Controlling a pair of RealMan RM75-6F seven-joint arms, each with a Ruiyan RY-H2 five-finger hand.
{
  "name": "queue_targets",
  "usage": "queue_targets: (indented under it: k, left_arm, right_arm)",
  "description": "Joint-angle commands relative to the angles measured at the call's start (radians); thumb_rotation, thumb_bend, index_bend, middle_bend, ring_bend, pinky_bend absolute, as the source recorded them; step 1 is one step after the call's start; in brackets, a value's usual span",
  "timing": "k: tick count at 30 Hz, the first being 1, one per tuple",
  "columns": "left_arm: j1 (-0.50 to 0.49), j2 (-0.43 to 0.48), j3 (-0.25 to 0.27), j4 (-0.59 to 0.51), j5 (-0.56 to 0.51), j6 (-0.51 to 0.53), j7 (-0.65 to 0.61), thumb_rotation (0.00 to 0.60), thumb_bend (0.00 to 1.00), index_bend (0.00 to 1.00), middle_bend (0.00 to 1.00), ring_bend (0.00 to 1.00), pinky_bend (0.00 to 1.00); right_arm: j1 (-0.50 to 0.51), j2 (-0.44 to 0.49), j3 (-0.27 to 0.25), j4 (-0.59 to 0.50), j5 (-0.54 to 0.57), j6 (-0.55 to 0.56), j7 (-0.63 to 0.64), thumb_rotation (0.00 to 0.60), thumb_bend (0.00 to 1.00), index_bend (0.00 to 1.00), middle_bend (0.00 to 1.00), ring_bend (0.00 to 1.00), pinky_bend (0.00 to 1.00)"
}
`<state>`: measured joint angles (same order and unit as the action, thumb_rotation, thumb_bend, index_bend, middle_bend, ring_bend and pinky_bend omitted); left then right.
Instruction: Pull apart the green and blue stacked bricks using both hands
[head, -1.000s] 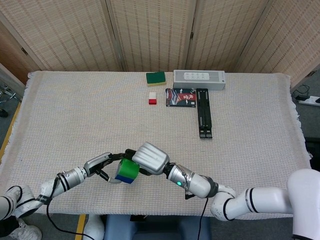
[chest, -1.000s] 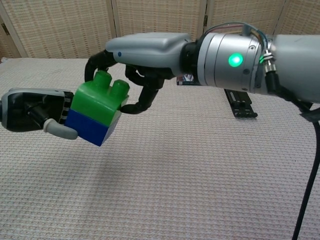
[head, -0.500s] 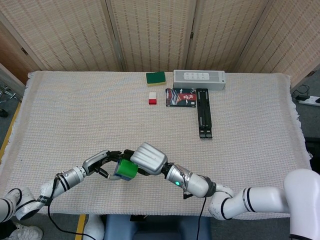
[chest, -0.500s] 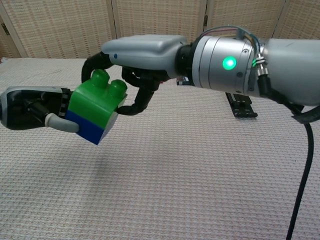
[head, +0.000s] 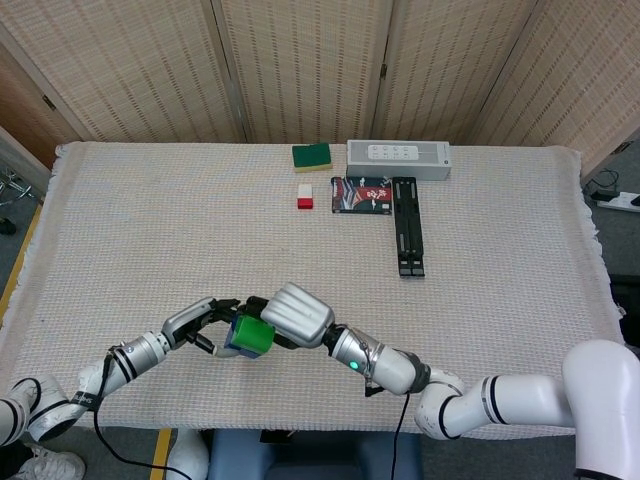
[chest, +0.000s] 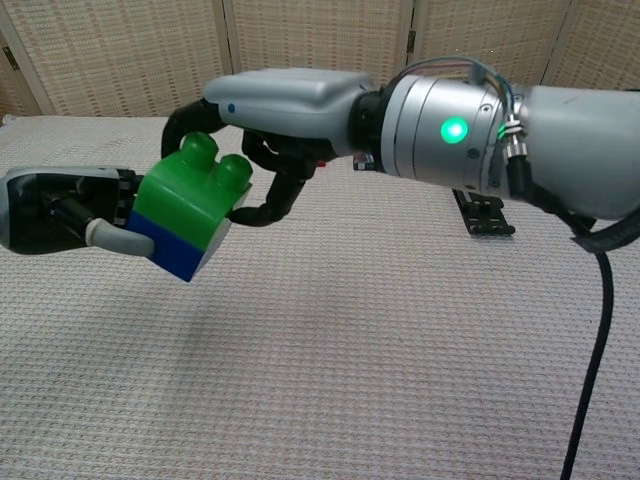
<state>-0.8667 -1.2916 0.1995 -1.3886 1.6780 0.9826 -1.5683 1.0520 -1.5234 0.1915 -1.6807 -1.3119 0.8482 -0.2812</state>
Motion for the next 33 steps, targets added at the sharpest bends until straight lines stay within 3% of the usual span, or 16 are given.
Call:
queue_targets:
  k: [1,22,33]
  left_arm:
    - [0.003,0.000,-0.001,0.003,0.004,0.003,-0.004,0.600,0.36,0.86,0.74,0.38,0.26]
    - [0.023,-0.009,-0.019,0.039,-0.009,0.004,-0.025,0.600,0.37,0.87,0.77,0.42,0.32]
    - [0.034,-0.010,-0.025,0.090,0.005,0.039,-0.093,0.600,0.38,0.87,0.77,0.42,0.31]
  right_arm:
    - [-0.001,0.001,0.003,0.001,0.001,0.001,0.005,0.600,0.41,0.95,0.83,0.82,0.97]
    - [-0.017,0.020,0.017,0.004,-0.028,0.023,0.062,0.600,0.41,0.95,0.83,0.82,0.98]
    - [-0.038,0.082,0.037,-0.042,-0.034,0.053,0.071,0.600,0.41,0.95,0.83,0.82,0.98]
